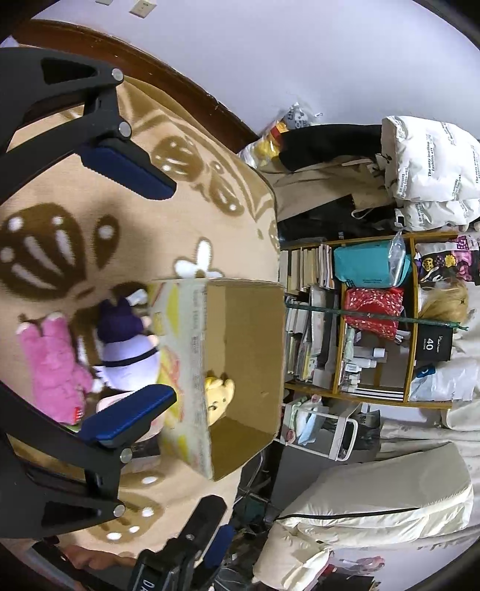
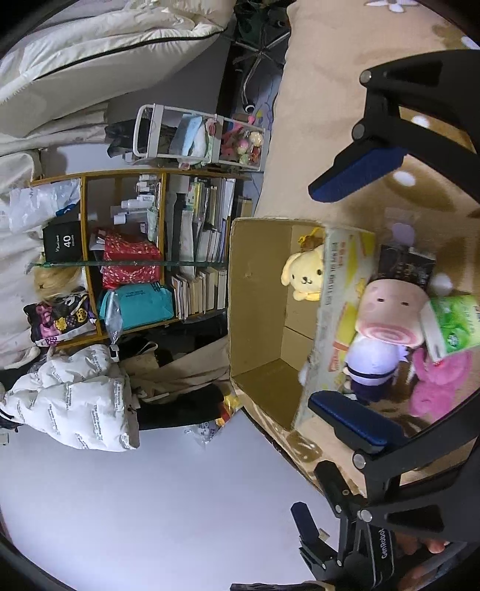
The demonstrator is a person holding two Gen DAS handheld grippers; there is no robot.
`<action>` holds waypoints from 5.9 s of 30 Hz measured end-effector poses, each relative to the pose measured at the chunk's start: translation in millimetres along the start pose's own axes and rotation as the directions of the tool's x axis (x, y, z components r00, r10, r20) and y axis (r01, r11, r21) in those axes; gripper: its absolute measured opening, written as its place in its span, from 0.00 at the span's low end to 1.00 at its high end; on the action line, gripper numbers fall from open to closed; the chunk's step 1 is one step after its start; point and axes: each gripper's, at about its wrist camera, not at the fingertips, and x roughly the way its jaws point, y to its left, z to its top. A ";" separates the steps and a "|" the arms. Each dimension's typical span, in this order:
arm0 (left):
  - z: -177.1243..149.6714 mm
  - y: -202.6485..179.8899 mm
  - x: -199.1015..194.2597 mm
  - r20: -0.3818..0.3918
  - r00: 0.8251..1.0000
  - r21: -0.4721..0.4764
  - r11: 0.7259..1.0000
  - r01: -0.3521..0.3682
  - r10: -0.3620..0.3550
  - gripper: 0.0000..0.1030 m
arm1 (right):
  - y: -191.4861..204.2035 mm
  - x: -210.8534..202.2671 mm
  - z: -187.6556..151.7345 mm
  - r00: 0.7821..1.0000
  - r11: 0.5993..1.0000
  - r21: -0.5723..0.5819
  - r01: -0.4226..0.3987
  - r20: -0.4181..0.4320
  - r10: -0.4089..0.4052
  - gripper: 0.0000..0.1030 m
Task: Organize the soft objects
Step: 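Move both grippers back down toward the remaining toys, then grasp the green tissue pack with the right gripper while the left grasps the pink bear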
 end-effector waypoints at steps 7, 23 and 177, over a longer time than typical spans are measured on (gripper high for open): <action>-15.1 -7.2 -23.1 -0.012 1.000 0.005 1.000 0.015 -0.015 0.96 | 0.7 -33.5 -10.1 1.000 0.999 0.038 -0.015 0.011 0.014 1.00; -49.1 -16.3 -29.8 -0.097 0.995 0.036 0.999 -0.005 0.009 0.96 | 3.6 -49.5 -42.3 0.998 0.998 0.054 -0.012 -0.057 0.015 1.00; -118.4 -27.6 101.2 -0.502 0.691 -0.432 0.843 0.320 -0.519 0.49 | 1.8 38.0 -64.0 0.933 0.999 0.051 0.008 -0.359 0.011 0.56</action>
